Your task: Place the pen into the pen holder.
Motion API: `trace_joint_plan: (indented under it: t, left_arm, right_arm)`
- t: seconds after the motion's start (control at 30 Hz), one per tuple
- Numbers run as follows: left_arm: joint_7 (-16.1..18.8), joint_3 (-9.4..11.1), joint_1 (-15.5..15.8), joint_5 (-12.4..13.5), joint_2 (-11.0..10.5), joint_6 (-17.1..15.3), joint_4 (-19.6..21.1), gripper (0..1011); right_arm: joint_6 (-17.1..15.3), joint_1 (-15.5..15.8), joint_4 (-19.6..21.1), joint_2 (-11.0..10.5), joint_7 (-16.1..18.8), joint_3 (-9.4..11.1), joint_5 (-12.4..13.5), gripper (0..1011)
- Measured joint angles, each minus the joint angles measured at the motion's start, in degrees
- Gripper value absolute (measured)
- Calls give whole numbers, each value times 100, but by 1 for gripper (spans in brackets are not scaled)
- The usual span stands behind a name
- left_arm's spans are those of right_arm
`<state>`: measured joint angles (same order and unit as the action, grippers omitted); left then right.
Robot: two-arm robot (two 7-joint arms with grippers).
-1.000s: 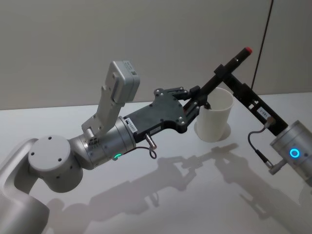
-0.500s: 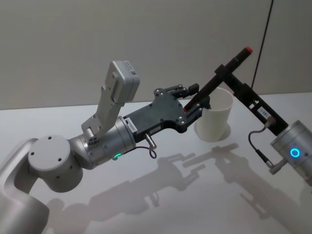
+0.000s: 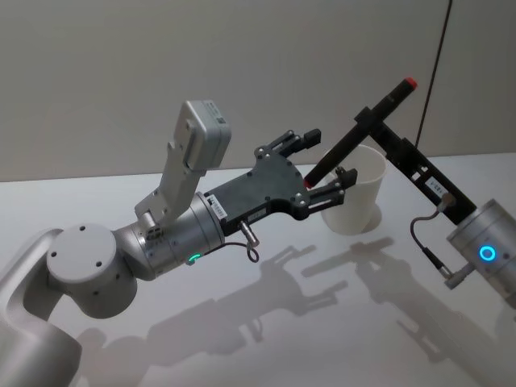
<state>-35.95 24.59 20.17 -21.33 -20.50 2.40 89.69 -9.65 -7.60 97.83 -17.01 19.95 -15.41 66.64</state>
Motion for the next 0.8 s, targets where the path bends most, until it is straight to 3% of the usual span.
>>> trace_joint_plan:
  t: [0.27, 0.53, 0.8]
  left_arm:
    - [-1, 0, 0, 0, 0, 0, 0, 1001]
    - [-1, 0, 0, 0, 0, 0, 0, 1001]
    - [-1, 0, 0, 0, 0, 0, 0, 1001]
  right_arm:
    - [84, -21, -41, -32, 11, 15, -66, 189]
    - [248, -74, -123, -103, 39, 58, -332, 189]
    - [485, -159, -243, -198, 68, 96, -837, 187]
